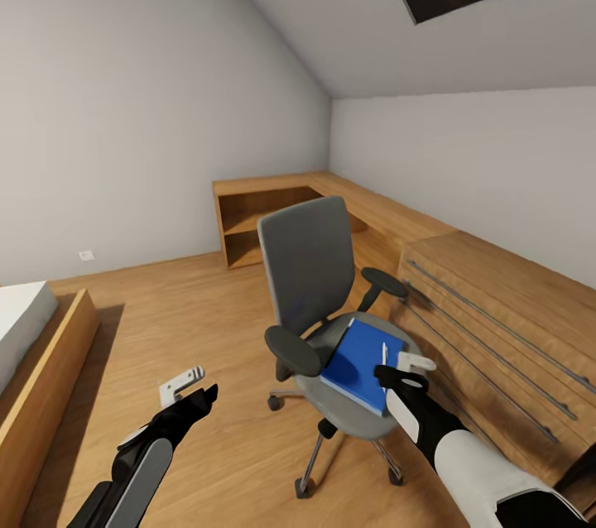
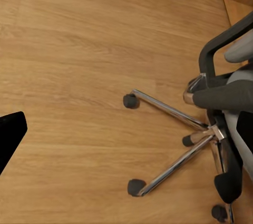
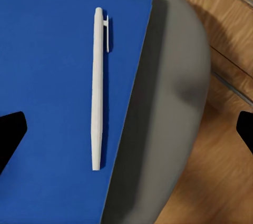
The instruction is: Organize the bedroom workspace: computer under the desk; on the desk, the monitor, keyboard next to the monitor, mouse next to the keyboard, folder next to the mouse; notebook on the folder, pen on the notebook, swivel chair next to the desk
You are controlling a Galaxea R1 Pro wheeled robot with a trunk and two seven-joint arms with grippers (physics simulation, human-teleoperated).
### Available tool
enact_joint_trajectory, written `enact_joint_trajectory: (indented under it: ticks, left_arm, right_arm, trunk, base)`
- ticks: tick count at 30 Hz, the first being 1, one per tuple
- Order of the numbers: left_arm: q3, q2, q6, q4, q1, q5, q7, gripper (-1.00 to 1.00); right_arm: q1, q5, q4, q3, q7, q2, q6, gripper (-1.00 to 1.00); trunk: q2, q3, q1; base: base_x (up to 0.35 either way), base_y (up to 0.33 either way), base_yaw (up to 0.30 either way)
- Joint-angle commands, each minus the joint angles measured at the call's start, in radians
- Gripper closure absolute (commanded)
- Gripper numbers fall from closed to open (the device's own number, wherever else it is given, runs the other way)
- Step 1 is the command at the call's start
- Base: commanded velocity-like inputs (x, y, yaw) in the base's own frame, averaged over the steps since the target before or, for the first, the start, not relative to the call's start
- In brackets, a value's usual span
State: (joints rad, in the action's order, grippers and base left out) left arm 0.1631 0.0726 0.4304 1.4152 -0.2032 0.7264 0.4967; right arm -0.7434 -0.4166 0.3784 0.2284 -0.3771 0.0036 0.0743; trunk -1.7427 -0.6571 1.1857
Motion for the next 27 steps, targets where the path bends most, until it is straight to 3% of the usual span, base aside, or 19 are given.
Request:
enact_joint_trajectory:
  ticks: [1,4,8,27]
  left_arm:
    - [0.002,0.001,0.001,0.002,-0.001,0.009,0.01,-1.0]
    - [0.002,0.002,0.001,0.002,-0.001,0.009,0.01,-1.0]
    - [0.003,0.002,0.002,0.001,-0.001,0.011,0.008,-1.0]
    - [0.001,0.008,0.0,-0.021,-0.001,0.011,0.005,-1.0]
  right_arm:
    - [-0.001,-0.004,0.002,0.008,0.01,-0.001,0.008,-1.0]
    - [-0.001,-0.005,0.001,0.008,0.083,-0.003,0.014,-1.0]
    - [-0.001,-0.005,0.001,0.008,0.131,-0.005,0.024,-1.0]
    - [-0.001,-0.001,-0.005,0.008,0.144,-0.005,0.027,-1.0]
  trunk:
    - [-0.008,-0.004,0.004]
    - [-0.015,-0.007,0.008]
    - [-0.015,-0.007,0.008]
    - [-0.015,-0.007,0.008]
  base:
    - [0.0,0.0,0.0]
    - [0.0,0.0,0.0]
    - [0.0,0.0,0.0]
    - [0.115,0.0,0.0]
